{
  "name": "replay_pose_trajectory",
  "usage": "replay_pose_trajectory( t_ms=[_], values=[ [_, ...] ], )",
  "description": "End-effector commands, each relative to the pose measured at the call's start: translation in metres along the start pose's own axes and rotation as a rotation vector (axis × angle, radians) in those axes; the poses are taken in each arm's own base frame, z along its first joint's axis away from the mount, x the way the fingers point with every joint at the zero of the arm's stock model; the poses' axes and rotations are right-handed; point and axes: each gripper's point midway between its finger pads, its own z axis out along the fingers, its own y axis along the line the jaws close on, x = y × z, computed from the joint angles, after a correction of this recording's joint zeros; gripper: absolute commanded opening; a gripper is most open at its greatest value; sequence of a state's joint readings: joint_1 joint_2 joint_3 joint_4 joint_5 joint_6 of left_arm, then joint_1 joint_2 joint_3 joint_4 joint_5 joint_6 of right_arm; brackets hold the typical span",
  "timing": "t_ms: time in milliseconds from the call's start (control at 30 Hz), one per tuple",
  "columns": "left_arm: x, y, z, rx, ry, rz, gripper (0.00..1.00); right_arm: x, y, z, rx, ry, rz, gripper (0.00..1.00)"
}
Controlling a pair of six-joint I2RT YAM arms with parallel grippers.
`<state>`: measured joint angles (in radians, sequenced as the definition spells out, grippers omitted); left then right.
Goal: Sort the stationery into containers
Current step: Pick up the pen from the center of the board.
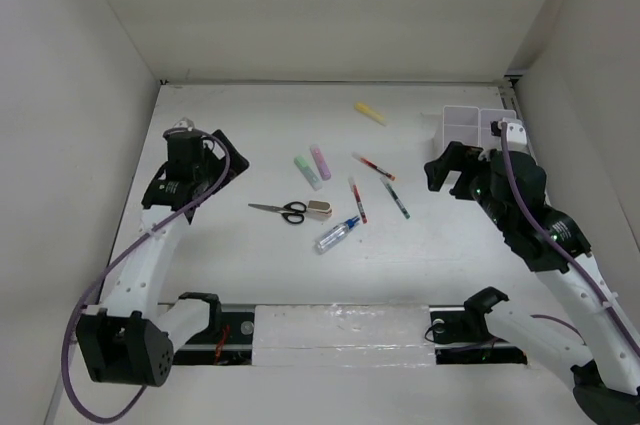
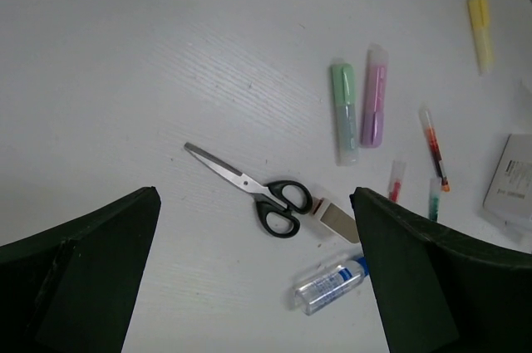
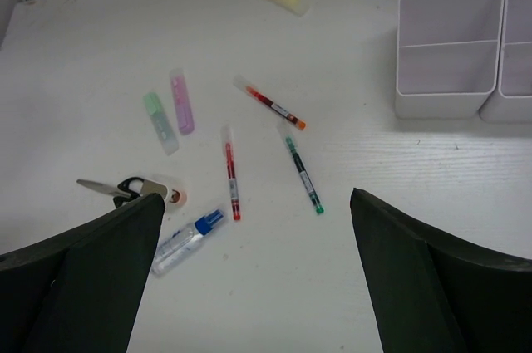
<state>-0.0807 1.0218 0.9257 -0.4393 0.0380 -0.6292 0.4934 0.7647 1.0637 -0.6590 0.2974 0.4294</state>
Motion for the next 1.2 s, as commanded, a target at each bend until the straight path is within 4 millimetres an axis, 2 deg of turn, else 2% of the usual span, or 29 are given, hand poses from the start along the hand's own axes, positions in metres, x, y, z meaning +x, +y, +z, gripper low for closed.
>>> replay_pose_trajectory(
  t_ms=[0, 133, 200, 233, 267, 300, 333, 367, 400, 433, 467, 567, 600, 800, 833, 867, 900, 1033, 1167],
  values=[
    [0.005, -0.019, 0.009, 0.044, 0.034, 0.037, 1.00, -0.012, 0.012, -0.009, -0.063, -0.033, -0.010, 1.00],
    [0.015, -0.035, 0.031, 0.114, 0.089, 0.008, 1.00, -0.011, 0.015, -0.004, -0.074, -0.033, -0.009, 1.00],
    [0.016, -0.040, 0.042, 0.094, 0.100, -0.021, 1.00, -0.007, 0.018, 0.003, -0.075, -0.013, -0.015, 1.00],
    [0.021, -0.060, 0.051, 0.088, 0.106, 0.007, 1.00, -0.005, 0.019, 0.005, -0.081, 0.000, -0.017, 1.00],
    [0.040, -0.066, 0.063, 0.015, 0.119, 0.049, 1.00, 0.000, 0.022, 0.009, -0.082, 0.019, -0.025, 1.00],
    [0.030, -0.076, 0.058, 0.031, 0.103, 0.033, 1.00, 0.001, 0.023, 0.009, -0.090, 0.023, -0.025, 1.00],
    [0.047, -0.079, 0.073, -0.031, 0.118, 0.068, 1.00, 0.003, 0.023, 0.012, -0.085, 0.034, -0.020, 1.00],
    [0.043, -0.090, 0.075, -0.040, 0.117, 0.062, 1.00, 0.003, 0.023, 0.012, -0.085, 0.034, -0.020, 1.00],
    [0.046, -0.091, 0.082, -0.059, 0.131, 0.052, 1.00, 0.003, 0.023, 0.012, -0.085, 0.034, -0.020, 1.00],
    [0.057, -0.090, 0.095, -0.088, 0.161, 0.031, 1.00, 0.003, 0.023, 0.012, -0.085, 0.034, -0.020, 1.00],
    [0.056, -0.092, 0.101, -0.099, 0.156, 0.017, 1.00, 0.004, 0.025, 0.012, -0.086, 0.033, -0.023, 1.00],
    [0.072, -0.094, 0.114, -0.145, 0.167, 0.002, 1.00, 0.009, 0.022, 0.013, -0.078, 0.049, -0.028, 1.00],
    [0.073, -0.100, 0.116, -0.145, 0.155, -0.010, 1.00, 0.007, 0.021, 0.011, -0.072, 0.037, -0.026, 1.00],
    [0.081, -0.094, 0.139, -0.226, 0.147, -0.011, 1.00, 0.011, 0.019, 0.012, -0.068, 0.046, -0.029, 1.00],
    [0.078, -0.098, 0.140, -0.223, 0.146, -0.003, 1.00, 0.012, 0.020, 0.012, -0.076, 0.050, -0.029, 1.00],
    [0.083, -0.096, 0.143, -0.228, 0.162, -0.001, 1.00, 0.015, 0.019, 0.013, -0.072, 0.058, -0.031, 1.00],
    [0.087, -0.104, 0.143, -0.212, 0.171, 0.005, 1.00, 0.013, 0.020, 0.014, -0.077, 0.049, -0.028, 1.00],
    [0.106, -0.107, 0.146, -0.247, 0.189, 0.039, 1.00, 0.015, 0.020, 0.015, -0.077, 0.049, -0.028, 1.00],
    [0.116, -0.106, 0.154, -0.288, 0.197, 0.059, 1.00, 0.017, 0.025, 0.014, -0.101, 0.060, -0.031, 1.00]
  ],
)
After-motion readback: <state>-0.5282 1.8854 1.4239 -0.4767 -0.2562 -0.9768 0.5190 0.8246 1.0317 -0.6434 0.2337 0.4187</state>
